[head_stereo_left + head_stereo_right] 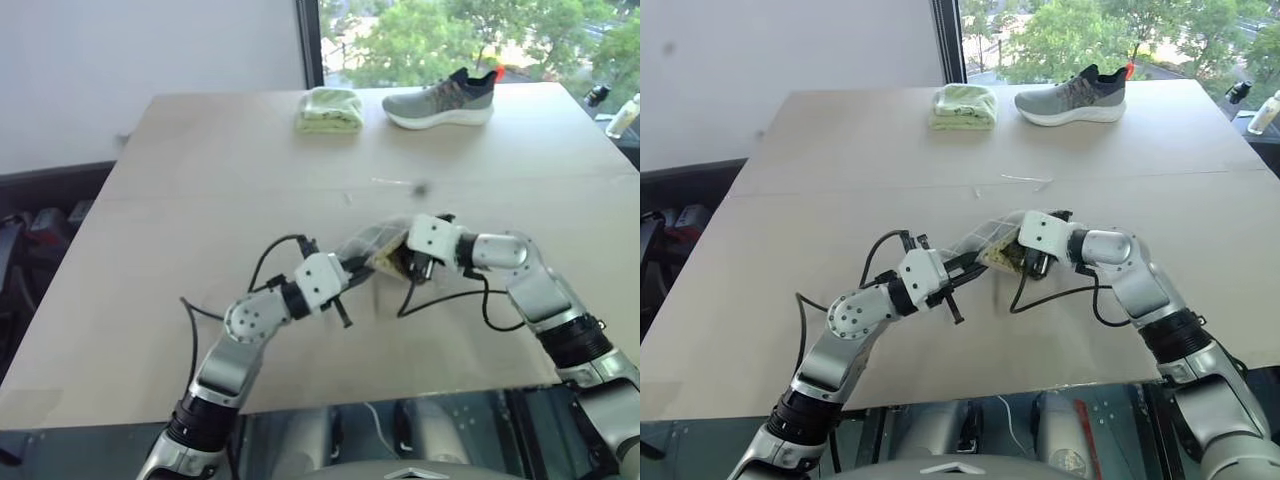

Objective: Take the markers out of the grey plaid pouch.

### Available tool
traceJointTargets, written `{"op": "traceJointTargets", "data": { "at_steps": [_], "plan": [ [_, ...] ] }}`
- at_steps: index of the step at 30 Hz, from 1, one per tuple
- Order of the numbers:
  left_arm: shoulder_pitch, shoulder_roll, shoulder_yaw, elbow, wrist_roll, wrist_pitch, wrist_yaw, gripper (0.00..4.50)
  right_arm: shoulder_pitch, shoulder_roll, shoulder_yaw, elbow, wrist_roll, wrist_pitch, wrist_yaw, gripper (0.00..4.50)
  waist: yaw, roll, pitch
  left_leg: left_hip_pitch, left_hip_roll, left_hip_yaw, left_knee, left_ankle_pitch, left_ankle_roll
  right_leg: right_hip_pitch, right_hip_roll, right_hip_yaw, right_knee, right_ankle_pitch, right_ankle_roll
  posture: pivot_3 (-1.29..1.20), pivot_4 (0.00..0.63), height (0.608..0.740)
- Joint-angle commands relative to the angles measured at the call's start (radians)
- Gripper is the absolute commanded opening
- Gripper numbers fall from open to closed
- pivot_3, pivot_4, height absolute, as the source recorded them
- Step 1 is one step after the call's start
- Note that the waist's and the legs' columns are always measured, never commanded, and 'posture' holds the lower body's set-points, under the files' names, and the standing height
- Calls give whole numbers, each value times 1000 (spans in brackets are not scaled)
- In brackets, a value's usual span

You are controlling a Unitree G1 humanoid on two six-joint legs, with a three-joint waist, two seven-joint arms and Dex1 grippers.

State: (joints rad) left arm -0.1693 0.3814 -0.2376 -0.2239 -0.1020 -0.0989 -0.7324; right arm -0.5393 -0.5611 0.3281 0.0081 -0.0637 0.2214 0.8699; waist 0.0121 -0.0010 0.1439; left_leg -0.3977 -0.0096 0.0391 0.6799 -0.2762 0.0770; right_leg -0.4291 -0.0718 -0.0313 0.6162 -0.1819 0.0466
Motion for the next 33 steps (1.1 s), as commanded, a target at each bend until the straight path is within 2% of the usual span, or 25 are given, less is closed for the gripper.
{"op": "traceJointTargets", "data": {
  "at_steps": [1, 5, 8, 16, 20, 24, 28, 29, 31, 32, 33],
  "plan": [
    [-4, 26, 15, 16, 42, -42, 15, 0, 22, -51, -60, -103, 93, 141, 89, 186, 2, 0, 0, 0, 0, 0, 0, 0, 0, 0, 0, 0, 0, 0, 0, 0, 150, 740],
    [-15, 48, 37, 63, 79, -59, 49, 0, 29, -90, -134, -228, 204, 317, 126, 186, 2, 0, 0, 0, 0, 0, 0, 0, 1, 0, -1, -1, 0, 0, 0, 0, 150, 740],
    [-30, 62, 45, 99, 122, -74, 77, 0, 51, -185, -184, -328, 303, 435, 209, 186, 3, 0, 0, -1, 0, -1, 0, -1, 1, 0, -2, -2, 0, 0, 0, 0, 150, 740],
    [-44, 70, 58, 134, 162, -78, 117, 0, 112, -335, -276, -458, 509, 608, 313, 186, 3, 0, 1, -1, 0, -2, 0, -1, 1, 0, -9, -2, -1, 0, -1, 0, 150, 740],
    [-38, 76, 70, 134, 155, -74, 123, 0, 121, -351, -369, -417, 571, 620, 279, 186, 2, -1, 1, -2, -1, -3, 0, -1, 1, 0, -11, -1, -1, -2, -4, 0, 150, 740],
    [-23, 79, 80, 118, 139, -71, 116, 0, 66, -362, -479, -272, 559, 673, 154, 186, 2, -2, 1, -2, -1, -2, 0, -1, 1, 0, -12, -1, -1, -2, -4, 0, 150, 740],
    [-13, 75, 84, 104, 128, -74, 115, 0, 99, -473, -432, -172, 444, 623, 118, 186, 8, -2, 1, -3, -2, -3, 0, -1, 1, -1, -14, -2, -2, -2, -4, 0, 150, 740],
    [-14, 71, 84, 100, 124, -80, 114, 0, 109, -484, -411, -150, 417, 584, 119, 1165, 5, -1, 1, -4, -2, -3, -1, -1, 1, -1, -14, -2, -3, -2, -4, 0, 150, 740],
    [-16, 62, 81, 88, 114, -86, 111, 0, 143, -501, -359, -101, 335, 500, 103, 1911, 4, -2, 1, -4, -2, -3, -2, 0, 0, 0, -14, -2, -6, -2, -4, 0, 150, 740],
    [-18, 58, 79, 85, 111, -84, 109, 0, 154, -503, -345, -81, 307, 469, 93, 2431, 3, -1, 2, -4, -2, -3, -2, 0, -1, 0, -14, -2, -7, -2, -4, 0, 150, 740],
    [-19, 54, 78, 83, 109, -81, 107, 0, 159, -501, -332, -61, 278, 444, 75, 3217, 3, -1, 2, -5, -3, -2, -2, 0, -1, -1, -14, -1, -7, -2, -4, 0, 150, 740]
  ]
}}
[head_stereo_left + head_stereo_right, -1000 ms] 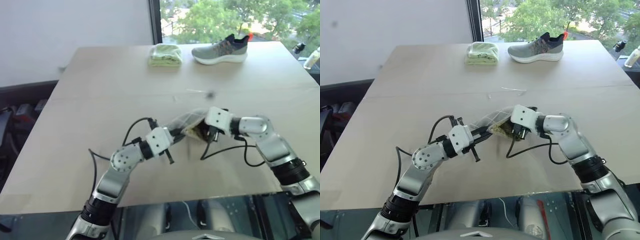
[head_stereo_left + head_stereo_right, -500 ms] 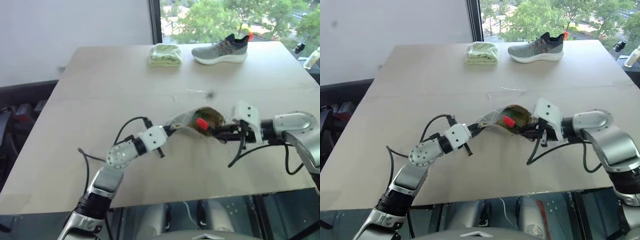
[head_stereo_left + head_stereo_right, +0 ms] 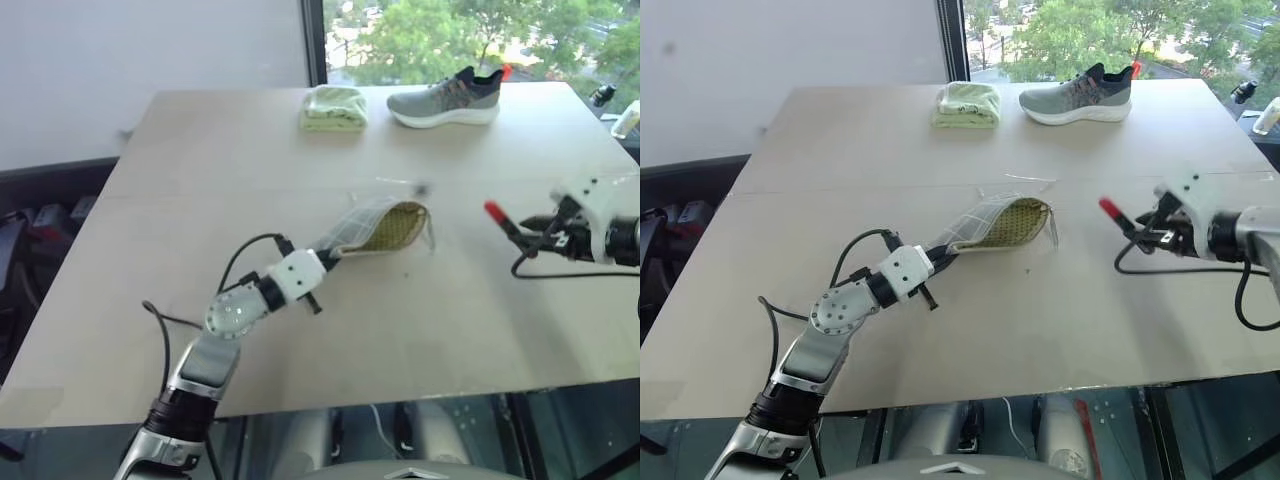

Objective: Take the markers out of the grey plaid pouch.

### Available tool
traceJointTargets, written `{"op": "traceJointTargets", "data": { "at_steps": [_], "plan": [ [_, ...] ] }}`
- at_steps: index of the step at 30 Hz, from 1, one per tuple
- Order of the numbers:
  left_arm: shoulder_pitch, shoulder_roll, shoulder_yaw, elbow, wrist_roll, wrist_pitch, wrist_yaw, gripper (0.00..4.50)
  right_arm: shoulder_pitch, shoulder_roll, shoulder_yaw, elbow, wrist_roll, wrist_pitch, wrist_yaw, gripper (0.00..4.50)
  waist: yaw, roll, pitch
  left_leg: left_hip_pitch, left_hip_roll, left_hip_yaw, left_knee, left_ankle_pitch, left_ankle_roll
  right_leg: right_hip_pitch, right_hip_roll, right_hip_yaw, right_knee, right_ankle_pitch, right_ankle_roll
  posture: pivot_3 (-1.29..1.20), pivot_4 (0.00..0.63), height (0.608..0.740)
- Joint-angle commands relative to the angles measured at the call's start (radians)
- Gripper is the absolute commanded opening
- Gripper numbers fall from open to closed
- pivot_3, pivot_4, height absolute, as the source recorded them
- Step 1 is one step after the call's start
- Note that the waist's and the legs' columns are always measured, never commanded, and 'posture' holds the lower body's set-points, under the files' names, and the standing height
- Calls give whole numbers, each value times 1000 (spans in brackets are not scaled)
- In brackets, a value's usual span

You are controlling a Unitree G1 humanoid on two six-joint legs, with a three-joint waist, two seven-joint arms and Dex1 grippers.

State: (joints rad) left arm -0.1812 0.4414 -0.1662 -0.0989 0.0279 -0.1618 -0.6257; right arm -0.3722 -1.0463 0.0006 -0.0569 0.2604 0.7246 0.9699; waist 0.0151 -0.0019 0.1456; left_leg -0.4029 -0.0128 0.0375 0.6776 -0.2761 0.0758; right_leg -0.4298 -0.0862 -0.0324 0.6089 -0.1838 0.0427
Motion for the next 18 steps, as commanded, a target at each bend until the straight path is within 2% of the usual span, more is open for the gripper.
{"op": "traceJointTargets", "data": {
  "at_steps": [1, 2, 8, 11, 16, 17, 18],
  "plan": [
    [-8, -9, 8, -49, -30, -11, -2, 0, -13, -13, 10, 16, -69, -84, -33, 3459, -1, 0, 0, 0, 0, 0, 0, 0, 0, 0, 0, 0, 0, 0, 0, 0, 150, 740],
    [-9, -11, 11, -54, -38, -7, -4, 0, -27, 0, 8, 20, -71, -97, -38, 3685, -1, 0, 0, 0, 0, 1, 0, 0, 0, 0, 0, 1, 0, 0, 0, 0, 150, 740],
    [-10, -23, 5, -69, -98, 16, -38, 0, -130, 143, -20, -83, 54, -65, -26, 3685, -1, 0, 0, 2, 1, 1, 0, -1, 2, 0, 5, -1, 1, 2, 4, 0, 150, 740],
    [-14, -28, -7, -72, -110, 21, -57, 0, -199, 244, 24, -143, 93, -36, -52, 2814, -1, 0, 0, 2, 2, 0, 0, -1, 2, 0, 8, -2, 1, 2, 4, 0, 150, 740],
    [-22, -38, -11, -81, -120, 34, -65, 0, -254, 354, 88, -127, 88, -23, -71, 451, 1, 0, 0, 2, 1, 0, 1, 0, 1, 1, 9, -3, 1, 2, 4, 0, 150, 740],
    [-21, -41, -10, -88, -125, 36, -67, 0, -256, 368, 103, -111, 80, -29, -70, 99, 2, 0, 0, 1, 1, 0, 1, 0, 1, 1, 8, -3, 1, 2, 4, 0, 150, 740],
    [-19, -44, -11, -103, -133, 42, -68, 0, -255, 369, 132, -95, 61, -42, -59, 99, 1, 0, 0, 1, 0, 0, 1, 0, 1, 1, 8, -3, 1, 2, 4, 0, 150, 740]
  ]
}}
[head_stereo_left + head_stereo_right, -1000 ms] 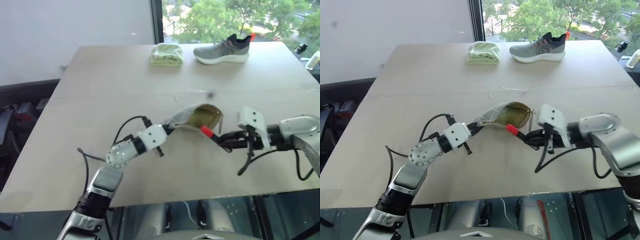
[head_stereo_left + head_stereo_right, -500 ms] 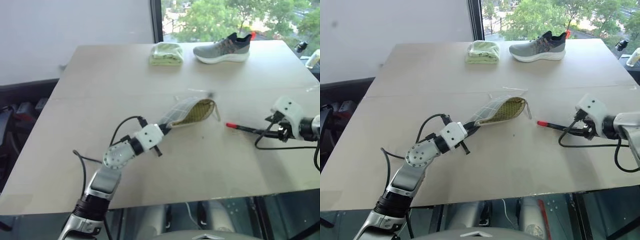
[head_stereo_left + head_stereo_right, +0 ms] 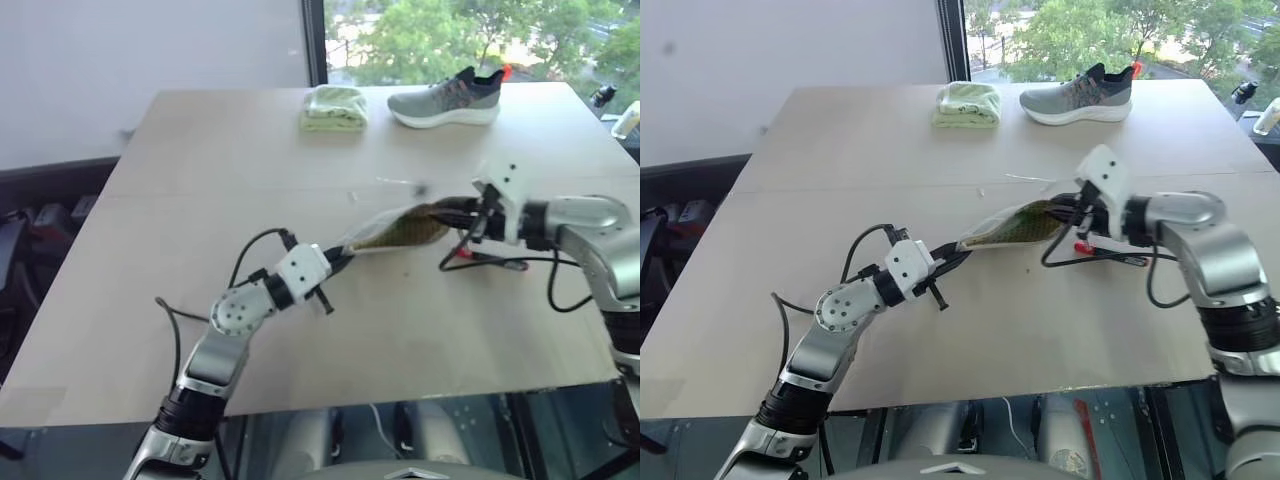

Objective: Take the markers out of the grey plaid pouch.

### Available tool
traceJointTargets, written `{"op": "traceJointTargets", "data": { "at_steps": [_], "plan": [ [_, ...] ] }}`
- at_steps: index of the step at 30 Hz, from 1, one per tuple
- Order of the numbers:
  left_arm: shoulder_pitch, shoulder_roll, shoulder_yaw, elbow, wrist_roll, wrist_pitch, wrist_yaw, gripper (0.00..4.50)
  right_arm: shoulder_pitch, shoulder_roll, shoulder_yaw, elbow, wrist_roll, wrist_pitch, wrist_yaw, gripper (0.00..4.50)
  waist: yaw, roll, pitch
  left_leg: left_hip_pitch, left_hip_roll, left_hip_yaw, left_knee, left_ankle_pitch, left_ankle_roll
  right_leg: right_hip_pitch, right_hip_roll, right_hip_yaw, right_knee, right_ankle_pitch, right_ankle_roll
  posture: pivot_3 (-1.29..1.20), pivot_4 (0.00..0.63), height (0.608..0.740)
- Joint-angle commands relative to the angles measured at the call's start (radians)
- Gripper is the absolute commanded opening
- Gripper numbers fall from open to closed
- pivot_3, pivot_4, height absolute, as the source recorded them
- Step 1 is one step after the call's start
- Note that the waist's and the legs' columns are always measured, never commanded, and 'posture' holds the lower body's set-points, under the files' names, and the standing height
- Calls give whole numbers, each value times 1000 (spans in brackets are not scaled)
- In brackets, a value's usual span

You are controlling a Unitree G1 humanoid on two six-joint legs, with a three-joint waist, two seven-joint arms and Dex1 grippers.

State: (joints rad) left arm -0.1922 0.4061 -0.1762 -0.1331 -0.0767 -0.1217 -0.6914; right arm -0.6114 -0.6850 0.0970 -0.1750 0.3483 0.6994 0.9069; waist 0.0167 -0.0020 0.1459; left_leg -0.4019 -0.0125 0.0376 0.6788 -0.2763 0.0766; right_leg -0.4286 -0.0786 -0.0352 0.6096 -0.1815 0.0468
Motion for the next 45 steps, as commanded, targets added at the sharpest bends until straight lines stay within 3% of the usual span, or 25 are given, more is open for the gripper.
{"op": "traceJointTargets", "data": {
  "at_steps": [1, 8, 14, 15, 16, 18, 25, 27, 38, 45],
  "plan": [
    [-7, -14, -1, -84, -39, 13, -4, 0, -15, 4, 62, 35, -42, -26, 18, 99, 0, 0, 0, 0, 0, 0, 0, 0, 0, 0, -1, 0, 0, 0, 0, 0, 150, 740],
    [20, -44, -13, -211, -178, 197, -26, 0, -52, -9, 152, 79, -121, -99, 73, 99, -3, 0, 0, -1, -1, 0, 2, 0, 0, 0, 0, 0, 0, 0, 0, 0, 150, 740],
    [51, -32, -21, -290, -292, 334, -65, 0, -118, -108, 258, 94, -247, -223, 212, 99, -3, 0, 0, 0, 0, 0, 2, 0, 0, 0, 2, 1, 1, 0, 0, 0, 150, 740],
    [56, -30, -19, -295, -308, 352, -69, 0, -127, -125, 274, 89, -262, -243, 243, 467, -3, 0, 0, 0, 0, 0, 2, 0, 0, 0, 2, 0, 1, 0, 0, 0, 150, 740],
    [59, -31, -18, -299, -322, 368, -72, 0, -134, -136, 286, 86, -274, -258, 265, 467, -3, 0, 0, 0, 0, 0, 2, 0, 0, 0, 2, 0, 1, 0, 0, 0, 150, 740],
    [64, -37, -11, -303, -352, 396, -70, 0, -151, -142, 309, 83, -304, -294, 295, 1106, -4, 0, 0, 0, 0, 0, 2, 0, 0, 0, 3, 1, 0, 0, 0, 0, 150, 740],
    [66, -65, 16, -305, -489, 534, -56, 0, -213, -101, 409, 169, -442, -473, 359, 4167, -5, 0, 0, 1, 0, 0, 3, 0, 0, 0, 4, 1, 1, 0, 0, 0, 150, 740],
    [61, -62, 15, -305, -500, 551, -61, 0, -231, -76, 440, 222, -478, -519, 371, 4476, -5, 0, 0, 1, 1, 0, 3, 0, 0, 1, 4, 2, 0, 0, 0, 0, 150, 740],
    [51, -66, 9, -302, -502, 580, -66, 0, -293, 98, 519, 589, -606, -748, 378, 4476, -13, 0, 0, 5, 3, 1, 4, 0, -1, 4, 7, 3, 0, 0, 0, 0, 150, 740],
    [48, -62, 21, -280, -493, 576, -69, 0, -286, 109, 486, 599, -600, -757, 409, 1359, -19, 0, 0, 10, 3, 1, 4, 0, -1, 9, 6, 3, 0, -2, -4, 0, 150, 740]
  ]
}}
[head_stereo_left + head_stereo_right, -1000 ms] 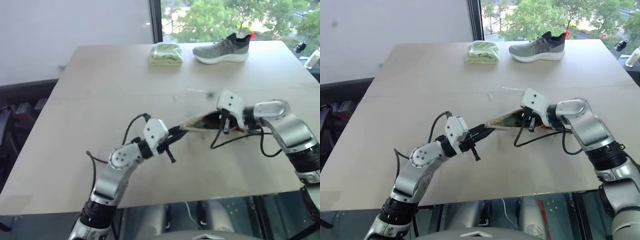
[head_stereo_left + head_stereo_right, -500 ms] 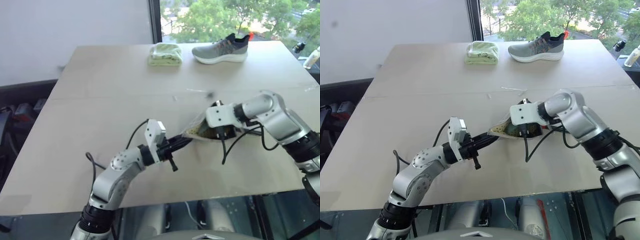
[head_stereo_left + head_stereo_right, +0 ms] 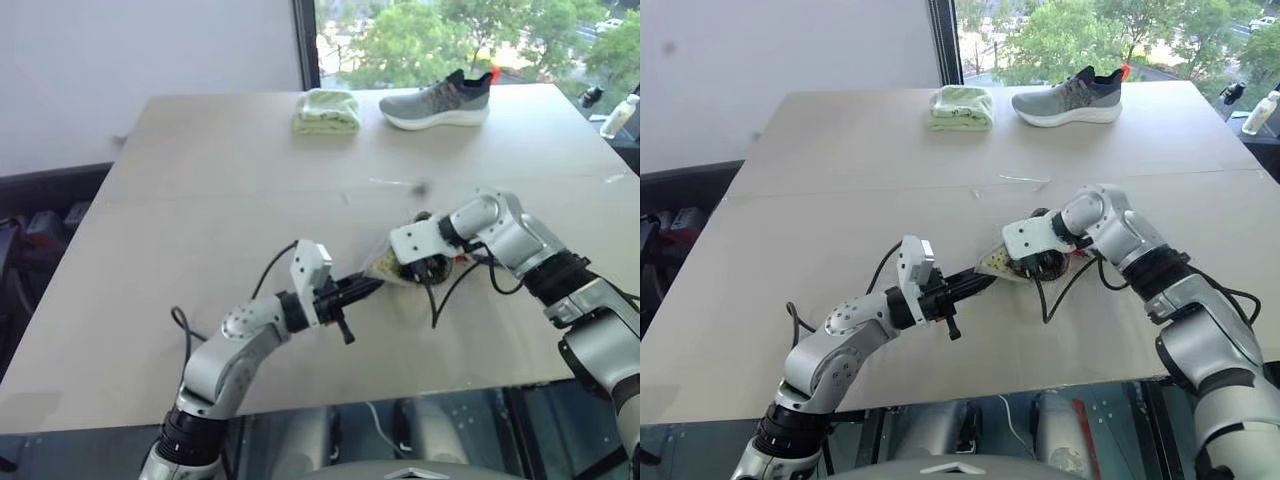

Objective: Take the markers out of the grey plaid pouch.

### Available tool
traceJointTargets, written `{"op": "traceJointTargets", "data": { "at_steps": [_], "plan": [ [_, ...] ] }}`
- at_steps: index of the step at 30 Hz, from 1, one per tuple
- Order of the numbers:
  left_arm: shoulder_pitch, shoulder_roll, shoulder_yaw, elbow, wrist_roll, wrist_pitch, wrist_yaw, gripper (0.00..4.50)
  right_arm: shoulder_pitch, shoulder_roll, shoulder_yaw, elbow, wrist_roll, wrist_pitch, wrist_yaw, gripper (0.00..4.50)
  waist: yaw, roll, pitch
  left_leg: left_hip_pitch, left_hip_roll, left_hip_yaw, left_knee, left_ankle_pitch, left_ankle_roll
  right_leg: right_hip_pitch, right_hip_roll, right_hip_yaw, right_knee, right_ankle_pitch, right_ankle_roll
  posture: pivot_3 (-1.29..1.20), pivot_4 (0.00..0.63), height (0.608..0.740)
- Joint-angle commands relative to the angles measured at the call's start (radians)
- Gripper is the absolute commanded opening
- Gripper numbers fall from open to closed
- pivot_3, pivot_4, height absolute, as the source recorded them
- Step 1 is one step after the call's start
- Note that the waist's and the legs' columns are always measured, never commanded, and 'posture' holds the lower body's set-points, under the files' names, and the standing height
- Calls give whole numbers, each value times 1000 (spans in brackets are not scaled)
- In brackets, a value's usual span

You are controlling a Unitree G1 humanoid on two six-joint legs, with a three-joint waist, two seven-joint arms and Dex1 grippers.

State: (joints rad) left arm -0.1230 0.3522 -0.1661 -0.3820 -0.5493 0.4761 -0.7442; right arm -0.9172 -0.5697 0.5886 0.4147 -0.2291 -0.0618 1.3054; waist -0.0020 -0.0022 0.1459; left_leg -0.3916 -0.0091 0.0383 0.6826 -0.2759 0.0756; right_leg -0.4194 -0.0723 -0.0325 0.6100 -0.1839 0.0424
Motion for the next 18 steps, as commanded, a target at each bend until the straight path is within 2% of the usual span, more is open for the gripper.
{"op": "traceJointTargets", "data": {
  "at_steps": [1, 3, 9, 15, 18],
  "plan": [
    [-21, -9, 13, -26, -22, -20, -16, 0, 24, -9, -14, -3, -16, 13, 14, 865, 0, 0, 0, 0, 0, 0, 0, 0, 0, 0, 0, 0, 0, 0, 0, 0, 150, 740],
    [-17, -6, 13, -16, -15, -20, -16, 0, 32, -15, -30, -30, -5, 30, 17, 333, 0, 0, 0, 0, 0, 0, 0, 0, 0, 0, 0, 0, 0, 0, 0, 0, 150, 740],
    [-12, 45, -6, 30, 102, -81, -9, 0, 56, -34, -129, -158, 54, 135, 1, 328, 2, 0, 0, -2, 0, -1, 0, 0, 0, -2, -2, 0, 0, 0, 0, 0, 150, 740],
    [-26, 83, -6, 107, 247, -192, 17, 0, 126, -92, -271, -389, 212, 362, 32, 328, 11, 1, 0, -6, -1, -2, 0, 0, -1, -4, -9, 0, -1, 0, 0, 0, 150, 740],
    [-31, 81, 8, 131, 258, -207, 22, 0, 172, -140, -330, -525, 310, 503, 60, 328, 15, 1, 0, -7, -2, -2, -1, 0, -1, -6, -11, 0, -1, 0, 0, 0, 150, 740]
  ]
}}
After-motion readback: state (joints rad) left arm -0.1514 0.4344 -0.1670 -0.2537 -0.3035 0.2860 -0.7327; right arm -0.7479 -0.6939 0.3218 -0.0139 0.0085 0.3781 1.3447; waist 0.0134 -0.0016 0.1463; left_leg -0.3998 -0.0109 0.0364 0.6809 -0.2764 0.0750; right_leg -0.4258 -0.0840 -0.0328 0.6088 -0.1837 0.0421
